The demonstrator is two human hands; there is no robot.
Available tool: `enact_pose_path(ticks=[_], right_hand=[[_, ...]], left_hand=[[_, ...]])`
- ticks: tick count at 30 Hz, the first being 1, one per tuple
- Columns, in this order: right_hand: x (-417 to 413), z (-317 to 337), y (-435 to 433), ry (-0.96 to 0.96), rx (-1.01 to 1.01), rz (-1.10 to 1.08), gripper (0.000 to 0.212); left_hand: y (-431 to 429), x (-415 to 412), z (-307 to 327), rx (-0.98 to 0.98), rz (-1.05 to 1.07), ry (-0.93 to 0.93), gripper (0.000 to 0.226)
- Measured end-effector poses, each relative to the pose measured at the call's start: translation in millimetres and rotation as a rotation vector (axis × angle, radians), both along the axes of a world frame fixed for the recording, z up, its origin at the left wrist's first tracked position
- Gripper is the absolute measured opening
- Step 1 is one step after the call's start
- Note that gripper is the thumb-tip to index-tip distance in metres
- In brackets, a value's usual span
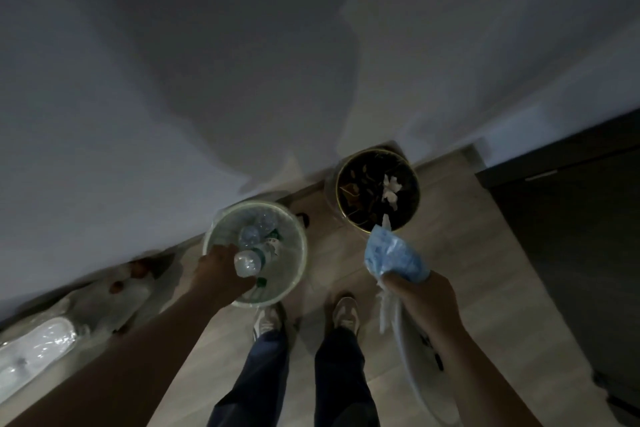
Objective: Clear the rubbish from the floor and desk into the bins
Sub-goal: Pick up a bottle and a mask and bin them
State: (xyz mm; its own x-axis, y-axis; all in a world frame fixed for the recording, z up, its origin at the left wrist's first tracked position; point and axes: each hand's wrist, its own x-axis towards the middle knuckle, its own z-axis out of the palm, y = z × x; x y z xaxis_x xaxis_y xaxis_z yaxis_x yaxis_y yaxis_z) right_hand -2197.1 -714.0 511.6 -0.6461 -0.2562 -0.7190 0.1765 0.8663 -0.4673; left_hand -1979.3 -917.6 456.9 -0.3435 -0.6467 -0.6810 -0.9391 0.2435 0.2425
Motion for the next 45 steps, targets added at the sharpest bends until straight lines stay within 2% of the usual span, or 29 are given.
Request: enact_pose_path(ticks=[6,9,14,16,20,23,24,27,28,29,33,36,41,45], right_hand=[[-37,-62,-4,-0.019,0.117,0.009,0.025],[-59,-93,-13,-0.077,0.177,-0.033,0.04],[-108,-153,-35,-0.151,0.322,-0.058,0.076],[-125,-175,-45,-0.179,0.323,-0.055,0.082],[-153,-216,-74,-0.129,0.248,-0.05,0.086],[-164,-243,-96,-0.084,0.191,-0.043,0.069],[-167,-253,-104,-0.08,0.168,-0.053,0.071],[-173,-273,-119,-0.087,0.222,-0.029,0.125],[-175,-280,-119,-0.063,0.222,0.001,0.129],[-176,-283,-118,-0.041,0.231,0.028,0.122],[-172,-270,-99,0.07,0.255,0.282,0.06],[-171,-229,-83,0.17,0.314,0.563,0.039],[-171,-130,-51,0.306,0.29,0.898,0.033],[-167,-27,-40,0.415,0.236,1.058,0.039]], left_hand=[[17,-31,-24,0.063,-0.08,-0.02,0.053],[26,-48,-31,0.066,-0.149,0.014,0.045],[28,-83,-56,0.072,-0.244,0.062,0.041],[24,-97,-68,0.052,-0.257,0.081,0.038],[11,-123,-91,0.028,-0.267,0.113,0.034],[0,-136,-110,-0.032,-0.291,0.126,0.035],[-5,-139,-117,-0.058,-0.304,0.111,0.036],[-17,-145,-130,-0.073,-0.312,0.056,0.04],[-21,-146,-132,-0.069,-0.311,0.042,0.04],[-24,-147,-133,-0.067,-0.308,0.033,0.04],[-26,-155,-115,-0.069,-0.283,0.013,0.035],[-20,-167,-80,-0.053,-0.292,-0.011,0.033],[1,-180,3,-0.074,-0.348,-0.014,0.037],[18,-172,86,-0.14,-0.403,-0.003,0.042]])
